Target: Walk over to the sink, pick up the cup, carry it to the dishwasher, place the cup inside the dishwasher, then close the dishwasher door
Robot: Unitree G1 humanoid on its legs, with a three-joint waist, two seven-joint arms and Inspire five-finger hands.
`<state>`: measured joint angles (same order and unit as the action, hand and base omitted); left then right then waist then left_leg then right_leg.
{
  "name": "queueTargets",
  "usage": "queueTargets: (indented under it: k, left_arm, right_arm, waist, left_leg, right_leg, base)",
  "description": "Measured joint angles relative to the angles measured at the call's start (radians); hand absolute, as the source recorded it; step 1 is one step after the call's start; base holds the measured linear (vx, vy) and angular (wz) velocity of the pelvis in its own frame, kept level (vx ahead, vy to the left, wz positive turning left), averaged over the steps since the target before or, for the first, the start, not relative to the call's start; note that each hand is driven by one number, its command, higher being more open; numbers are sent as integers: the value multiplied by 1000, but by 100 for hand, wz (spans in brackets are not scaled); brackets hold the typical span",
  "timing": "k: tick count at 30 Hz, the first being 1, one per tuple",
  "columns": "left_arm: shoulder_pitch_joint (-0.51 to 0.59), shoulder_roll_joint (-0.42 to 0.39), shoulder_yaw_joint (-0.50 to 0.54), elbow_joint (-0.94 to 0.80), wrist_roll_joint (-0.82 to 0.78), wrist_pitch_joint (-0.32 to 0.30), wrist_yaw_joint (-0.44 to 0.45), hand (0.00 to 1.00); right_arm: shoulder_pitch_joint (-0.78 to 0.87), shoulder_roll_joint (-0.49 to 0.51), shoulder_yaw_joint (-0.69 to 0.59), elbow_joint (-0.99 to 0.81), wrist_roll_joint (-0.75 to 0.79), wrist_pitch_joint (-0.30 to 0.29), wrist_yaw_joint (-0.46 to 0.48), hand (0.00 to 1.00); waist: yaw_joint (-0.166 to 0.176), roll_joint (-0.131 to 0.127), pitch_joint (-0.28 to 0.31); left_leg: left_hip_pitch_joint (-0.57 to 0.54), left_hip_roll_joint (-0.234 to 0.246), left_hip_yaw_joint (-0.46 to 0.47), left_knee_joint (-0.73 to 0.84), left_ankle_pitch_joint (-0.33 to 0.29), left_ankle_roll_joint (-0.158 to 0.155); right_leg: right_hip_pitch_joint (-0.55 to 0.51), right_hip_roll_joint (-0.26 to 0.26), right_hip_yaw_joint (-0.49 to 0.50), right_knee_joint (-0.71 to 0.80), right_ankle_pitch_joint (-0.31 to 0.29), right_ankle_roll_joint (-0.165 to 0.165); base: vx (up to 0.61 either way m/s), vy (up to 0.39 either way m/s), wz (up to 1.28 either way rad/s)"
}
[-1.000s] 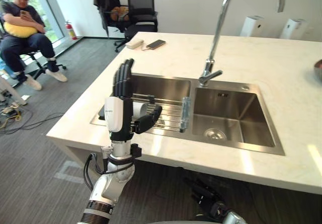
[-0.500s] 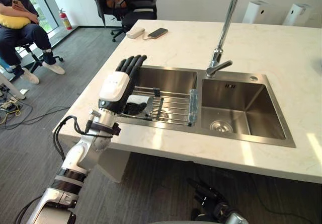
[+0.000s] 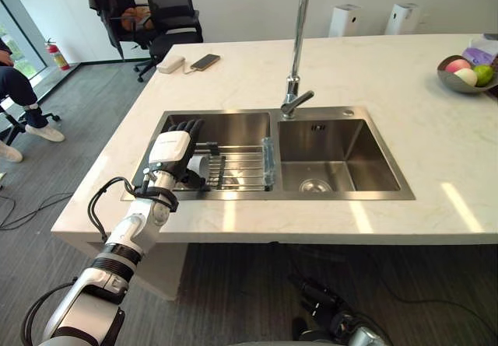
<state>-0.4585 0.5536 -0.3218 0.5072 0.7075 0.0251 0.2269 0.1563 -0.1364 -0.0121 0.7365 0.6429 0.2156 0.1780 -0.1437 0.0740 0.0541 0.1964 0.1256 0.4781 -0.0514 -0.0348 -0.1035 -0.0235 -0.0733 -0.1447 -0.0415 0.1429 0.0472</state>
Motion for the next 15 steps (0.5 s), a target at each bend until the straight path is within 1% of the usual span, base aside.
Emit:
queueTargets:
  k: [2,7,11,15]
  left_arm:
    - [-6,0,0,13,2,12,0,100]
    - [-19,-8,1,53,70,57,1,100]
    - [-35,-14,1,87,108,63,-10,100]
    - [-63,-20,2,122,118,63,-62,100]
  right_arm:
    - [0,1,0,0,0,0,0,100]
    - [0,1,0,-2,-9,10,0,100]
    - [-2,0,0,-3,-8,19,-3,100]
    - [-6,-1,0,-6,-8,31,-4,100]
  waist:
    - [-5,0,0]
    - [-9,0,-2]
    - [-10,0,-2]
    - [-15,0,-2]
  left_leg:
    - [3,-1,1,-3,0,0]
    - [7,-1,13,-12,-1,-2]
    - [18,0,28,-12,-7,-10]
    - [20,1,33,-11,-9,-11]
  right_leg:
    - [8,1,1,-14,5,1]
    - [16,7,8,-42,18,2]
    - [18,11,20,-43,18,3]
    - [18,14,26,-45,18,3]
  base:
    - [-9,-7,-2]
    - [-10,-15,-5]
    - [-12,-15,-10]
    - [-41,-20,-4]
